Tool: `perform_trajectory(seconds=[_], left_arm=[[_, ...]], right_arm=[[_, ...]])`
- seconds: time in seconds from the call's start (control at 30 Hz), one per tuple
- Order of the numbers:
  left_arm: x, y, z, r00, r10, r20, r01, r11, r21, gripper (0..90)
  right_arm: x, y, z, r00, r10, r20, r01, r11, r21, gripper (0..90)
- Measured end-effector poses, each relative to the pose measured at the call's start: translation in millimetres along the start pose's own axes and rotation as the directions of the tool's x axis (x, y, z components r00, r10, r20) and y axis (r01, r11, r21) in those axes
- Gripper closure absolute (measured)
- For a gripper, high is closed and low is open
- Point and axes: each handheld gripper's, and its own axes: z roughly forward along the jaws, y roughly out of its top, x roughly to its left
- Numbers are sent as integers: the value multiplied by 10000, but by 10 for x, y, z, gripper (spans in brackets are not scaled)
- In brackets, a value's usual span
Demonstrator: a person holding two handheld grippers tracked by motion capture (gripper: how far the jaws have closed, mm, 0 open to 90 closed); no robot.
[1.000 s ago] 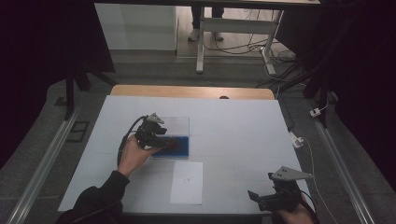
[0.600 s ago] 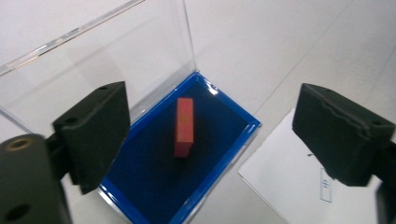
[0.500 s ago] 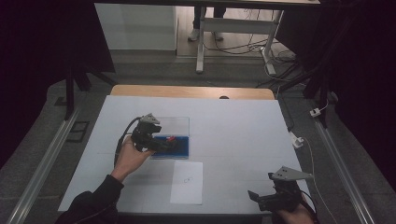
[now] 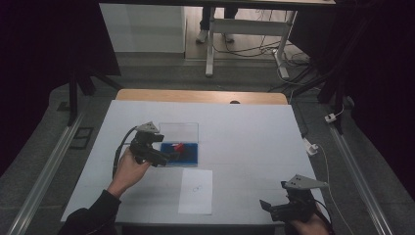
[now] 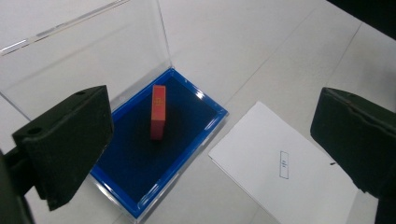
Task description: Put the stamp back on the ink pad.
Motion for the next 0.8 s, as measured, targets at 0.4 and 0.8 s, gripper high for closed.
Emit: perform_trajectory(seconds=[0.4,0.8], left_arm=[[-156,-137,-113,9988,384,289,-392,9989,258,10],[-294,-329,-368,9981,210,572,-204,9997,-116,11]], right_arm=[[-1,3,3,10000,-14,1,14,10000,32,0],[0,3,9,10000,-3,-3,3,10000,35,0]])
